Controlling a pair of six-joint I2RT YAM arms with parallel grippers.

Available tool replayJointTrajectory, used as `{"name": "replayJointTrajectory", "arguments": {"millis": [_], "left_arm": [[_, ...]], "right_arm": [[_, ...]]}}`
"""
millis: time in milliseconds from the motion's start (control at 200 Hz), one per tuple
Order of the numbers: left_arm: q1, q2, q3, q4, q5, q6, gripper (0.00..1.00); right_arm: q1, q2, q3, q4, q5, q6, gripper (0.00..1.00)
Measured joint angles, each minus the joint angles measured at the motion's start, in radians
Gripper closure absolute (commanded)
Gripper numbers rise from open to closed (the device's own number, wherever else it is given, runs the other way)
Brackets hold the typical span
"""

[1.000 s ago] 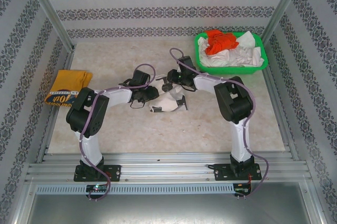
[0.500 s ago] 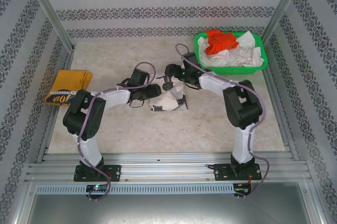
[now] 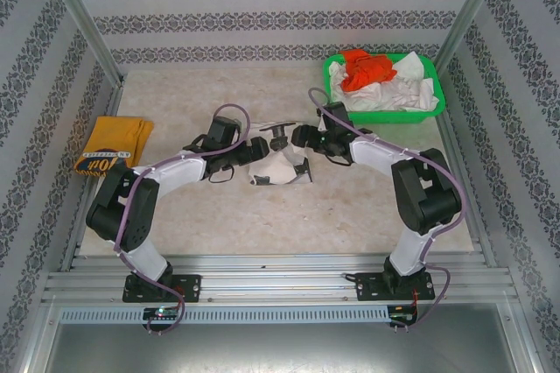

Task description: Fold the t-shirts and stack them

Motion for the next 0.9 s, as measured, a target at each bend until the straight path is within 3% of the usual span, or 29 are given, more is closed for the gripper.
{"name": "replayJointTrajectory", "arguments": {"millis": [415, 904], "left_arm": [[0.014, 0.057, -0.004, 0.001, 0.024, -0.024, 0.00], [0.164, 0.000, -0.092, -0.004, 0.065, 0.000, 0.02]], "right_arm": [[0.049, 0.127, 0.016, 0.030, -0.059, 0.074, 0.51], [0.183, 0.251, 0.164, 0.067, -0.078, 0.177, 0.67]]}}
